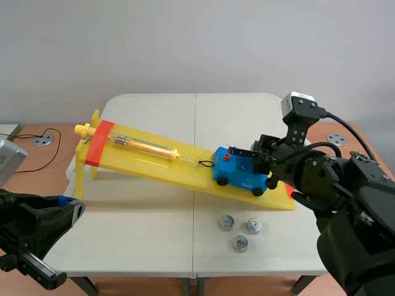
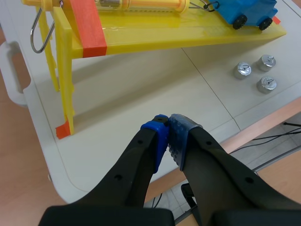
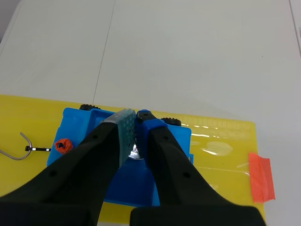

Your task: Place the four metal weights on the blue cart on the ramp.

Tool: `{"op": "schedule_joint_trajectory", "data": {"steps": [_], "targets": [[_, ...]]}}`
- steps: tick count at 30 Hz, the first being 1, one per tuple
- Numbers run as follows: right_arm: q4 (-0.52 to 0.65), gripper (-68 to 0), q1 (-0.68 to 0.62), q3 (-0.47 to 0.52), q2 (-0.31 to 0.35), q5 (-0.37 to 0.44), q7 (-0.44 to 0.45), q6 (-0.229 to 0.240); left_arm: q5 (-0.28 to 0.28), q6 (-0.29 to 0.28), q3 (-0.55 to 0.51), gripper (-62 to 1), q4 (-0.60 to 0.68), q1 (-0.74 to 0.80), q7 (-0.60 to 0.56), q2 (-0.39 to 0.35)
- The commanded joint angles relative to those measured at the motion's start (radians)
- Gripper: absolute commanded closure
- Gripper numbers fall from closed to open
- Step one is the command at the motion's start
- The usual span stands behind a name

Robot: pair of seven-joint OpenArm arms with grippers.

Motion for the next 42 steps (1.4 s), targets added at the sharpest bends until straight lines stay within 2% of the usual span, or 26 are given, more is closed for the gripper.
{"op": "schedule_joint_trajectory", "data": {"steps": [1, 5, 14, 18, 20, 23, 31, 37, 42], "targets": [[0.066, -2.2, 0.114, -0.031, -0.013, 0.03, 0.195, -0.011, -0.074, -0.024, -0.014, -3.6, 0.067, -0.008, -0.1, 0.011], [0.06, -8.6, 0.114, -0.031, -0.013, 0.03, 0.212, -0.011, -0.074, -0.024, -0.014, -3.6, 0.067, -0.008, -0.1, 0.011], [0.06, -8.8, 0.117, -0.03, -0.012, 0.03, 0.218, -0.01, -0.074, -0.024, -0.014, -3.6, 0.067, -0.008, -0.1, 0.011], [0.079, -16.1, 0.11, -0.002, -0.006, 0.03, 0.187, 0.002, -0.074, -0.024, -0.014, -3.6, 0.067, -0.008, -0.1, 0.011], [0.11, -17.2, 0.098, 0.02, 0.005, 0.031, 0.164, 0.012, -0.074, -0.024, -0.014, -3.6, 0.067, -0.008, -0.1, 0.011], [0.18, -17.5, 0.066, 0.04, 0.043, 0.031, 0.137, 0.05, -0.074, -0.024, -0.014, -3.6, 0.067, -0.008, -0.1, 0.011], [0.388, -18.9, -0.061, 0.043, 0.176, 0.031, 0.071, 0.063, -0.074, -0.024, -0.014, -3.6, 0.067, -0.008, -0.1, 0.011], [0.499, -19.0, -0.187, 0.042, 0.269, 0.09, 0.01, 0.135, -0.074, -0.024, -0.014, -3.6, 0.067, -0.008, -0.1, 0.011], [0.569, -18.9, -0.301, 0.042, 0.344, 0.095, -0.026, 0.202, -0.074, -0.024, -0.014, -3.6, 0.067, -0.008, -0.1, 0.011]]}}
